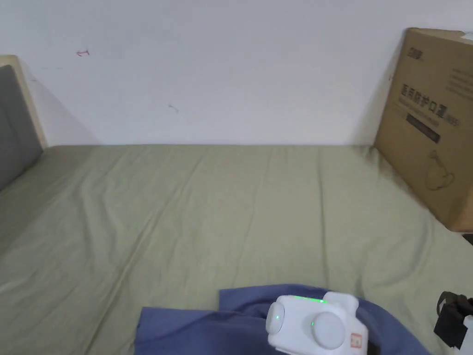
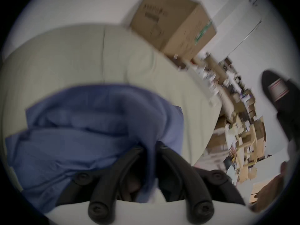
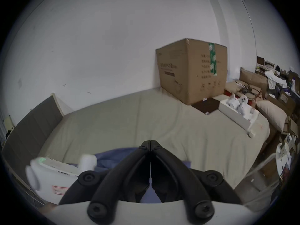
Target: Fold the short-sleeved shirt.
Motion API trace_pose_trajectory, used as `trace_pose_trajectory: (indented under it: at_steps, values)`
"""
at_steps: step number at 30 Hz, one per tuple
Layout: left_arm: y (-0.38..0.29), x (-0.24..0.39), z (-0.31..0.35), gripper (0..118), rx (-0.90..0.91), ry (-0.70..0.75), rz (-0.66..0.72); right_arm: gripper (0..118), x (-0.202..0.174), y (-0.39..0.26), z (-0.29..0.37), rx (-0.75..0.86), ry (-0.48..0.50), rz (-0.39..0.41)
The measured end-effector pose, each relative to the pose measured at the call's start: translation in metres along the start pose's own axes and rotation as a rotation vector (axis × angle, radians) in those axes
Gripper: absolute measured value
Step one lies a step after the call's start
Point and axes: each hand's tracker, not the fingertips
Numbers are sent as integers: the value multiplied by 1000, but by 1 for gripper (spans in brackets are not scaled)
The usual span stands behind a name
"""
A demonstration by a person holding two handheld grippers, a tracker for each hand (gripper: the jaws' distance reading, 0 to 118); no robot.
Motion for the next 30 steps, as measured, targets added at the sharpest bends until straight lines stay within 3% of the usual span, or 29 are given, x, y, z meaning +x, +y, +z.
trace_pose_trajectory:
  at_steps: [1,2,3,9,10,11,13,15,21,22,23,24,25,26,30]
  values:
    - [-4,-6,-10,89,-49,29,30,1,2,-6,-2,-28,1,-16]
    - [-7,-12,-14,109,-78,50,50,1,5,-11,-5,-44,3,-26]
    - [-10,-16,-16,115,-90,52,44,1,7,-15,-7,-61,2,-30]
    - [-16,-45,54,112,88,-10,161,1,-2,-25,-23,-118,30,-13]
    - [-20,-53,70,107,117,-31,187,1,-6,-26,-22,-116,50,-2]
    - [-28,-64,86,92,147,-20,211,1,-11,-27,-21,-117,65,14]
    - [-44,-78,104,5,185,85,242,1,-17,-32,-25,-128,83,33]
    - [-63,-96,110,0,208,223,249,1,-25,-39,-28,-152,109,38]
    - [-87,-165,154,1,240,283,377,1,-47,-48,-40,-174,160,110]
    - [-82,-177,162,11,254,339,343,1,-50,-47,-43,-176,172,115]
    - [-78,-189,171,36,273,376,330,1,-53,-47,-46,-178,183,117]
    - [-72,-203,176,81,272,410,330,1,-56,-46,-50,-180,192,117]
    - [-63,-220,178,104,260,425,347,1,-59,-47,-54,-186,199,119]
    - [-55,-236,179,115,268,428,391,1,-62,-47,-58,-191,199,124]
    - [-18,-289,161,114,259,433,473,1,-71,-55,-73,-228,194,147]
